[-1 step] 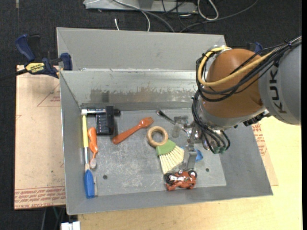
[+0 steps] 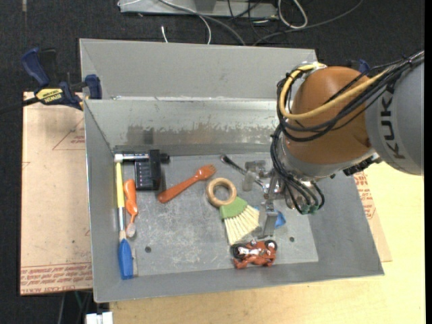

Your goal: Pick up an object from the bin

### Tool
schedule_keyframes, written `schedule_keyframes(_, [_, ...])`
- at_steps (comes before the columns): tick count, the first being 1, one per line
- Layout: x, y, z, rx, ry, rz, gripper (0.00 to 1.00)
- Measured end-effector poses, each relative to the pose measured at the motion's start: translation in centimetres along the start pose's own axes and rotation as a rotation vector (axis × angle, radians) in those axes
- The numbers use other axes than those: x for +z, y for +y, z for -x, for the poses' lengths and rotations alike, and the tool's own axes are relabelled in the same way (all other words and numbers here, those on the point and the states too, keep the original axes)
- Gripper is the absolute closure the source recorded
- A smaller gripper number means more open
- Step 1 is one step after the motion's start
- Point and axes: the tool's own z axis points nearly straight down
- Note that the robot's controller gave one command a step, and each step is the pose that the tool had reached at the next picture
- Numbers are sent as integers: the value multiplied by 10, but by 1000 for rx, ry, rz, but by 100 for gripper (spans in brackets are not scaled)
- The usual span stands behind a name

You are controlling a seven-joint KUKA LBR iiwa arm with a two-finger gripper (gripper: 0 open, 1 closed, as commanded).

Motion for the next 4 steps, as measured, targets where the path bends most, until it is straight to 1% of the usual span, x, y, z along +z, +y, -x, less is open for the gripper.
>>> schedule_keyframes(1, [64,-25,16,-319,-7,0,0])
schedule_keyframes(2, [62,-61,34,-533,-7,-3,0])
schedule_keyframes(3, [102,-58,50,-866,-3,2,0])
schedule_keyframes(4, [154,-42,65,-981,-13,0,0])
